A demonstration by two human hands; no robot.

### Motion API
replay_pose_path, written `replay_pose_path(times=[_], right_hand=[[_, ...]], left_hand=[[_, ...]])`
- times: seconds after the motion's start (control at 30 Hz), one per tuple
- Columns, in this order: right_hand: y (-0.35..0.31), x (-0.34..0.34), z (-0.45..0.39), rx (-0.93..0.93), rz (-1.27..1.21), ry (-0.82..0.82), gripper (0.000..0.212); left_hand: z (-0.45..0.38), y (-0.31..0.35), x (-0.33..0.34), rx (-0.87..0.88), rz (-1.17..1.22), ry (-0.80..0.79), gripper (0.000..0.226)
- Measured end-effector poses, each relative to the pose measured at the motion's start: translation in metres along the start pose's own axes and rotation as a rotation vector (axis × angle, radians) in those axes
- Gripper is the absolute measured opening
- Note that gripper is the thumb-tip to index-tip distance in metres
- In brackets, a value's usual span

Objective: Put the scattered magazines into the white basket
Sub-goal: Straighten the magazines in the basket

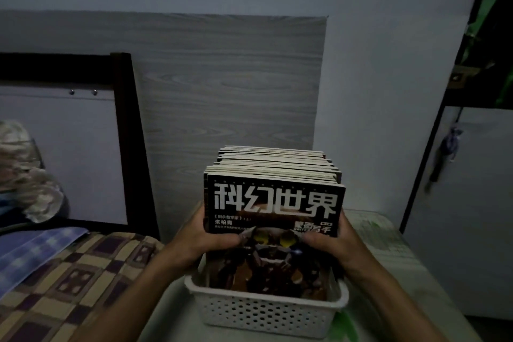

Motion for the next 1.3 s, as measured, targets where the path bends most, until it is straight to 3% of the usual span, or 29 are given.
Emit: replay_pose_path(times=[0.1,0.23,0.37,0.5,0.7,0.77,0.87,1.0,1.13,1.3], right_hand=[[-0.003,-0.011,-0.011,-0.129,-0.124,0.126,0.097],[-0.029,-0.019,-0.015,-0.267,-0.081,0.136,0.088],[-0.021,-0.015,-0.021,-0.187,-0.026,0.015,0.097],[-0.017,-0.018,-0.026,-0.1,-0.023,0.022,0.109],[0.019,0.0,0.013,0.191,0.19,-0.022,0.092],[0.034,-0.001,0.039,0.233,0.267,0.106,0.087],[0.044,0.01,0.049,0.165,0.173,0.191,0.078],[0.042,0.011,0.044,0.068,0.088,0.279,0.068],[0.054,-0.001,0.029,0.08,0.043,0.299,0.074],[0.065,-0.013,-0.016,0.097,0.051,0.273,0.081]], left_hand=[[-0.007,0.006,-0.002,0.096,0.02,0.085,0.085],[-0.003,0.022,-0.008,0.204,-0.04,0.157,0.104],[-0.018,0.045,-0.001,0.221,-0.082,0.038,0.123],[-0.033,0.057,-0.003,0.206,-0.088,0.019,0.133],[-0.003,-0.004,0.013,-0.106,-0.305,-0.064,0.1],[0.017,-0.019,0.01,-0.122,-0.292,0.07,0.095],[0.029,-0.028,0.004,-0.112,-0.264,0.246,0.082],[0.023,-0.033,0.0,-0.071,-0.228,0.267,0.069],[0.009,-0.039,-0.01,-0.047,-0.211,0.265,0.057],[-0.026,-0.054,-0.041,-0.048,-0.189,0.276,0.062]])
Point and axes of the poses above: each hand's wrist, its own z-axis away from the middle knuckle, its own x-axis out of the palm, y = z × x, the point moved 10 cm from there along -z, towards the middle knuckle, and after that the axes turned 15 degrees about -y, right-handed, at the moved point
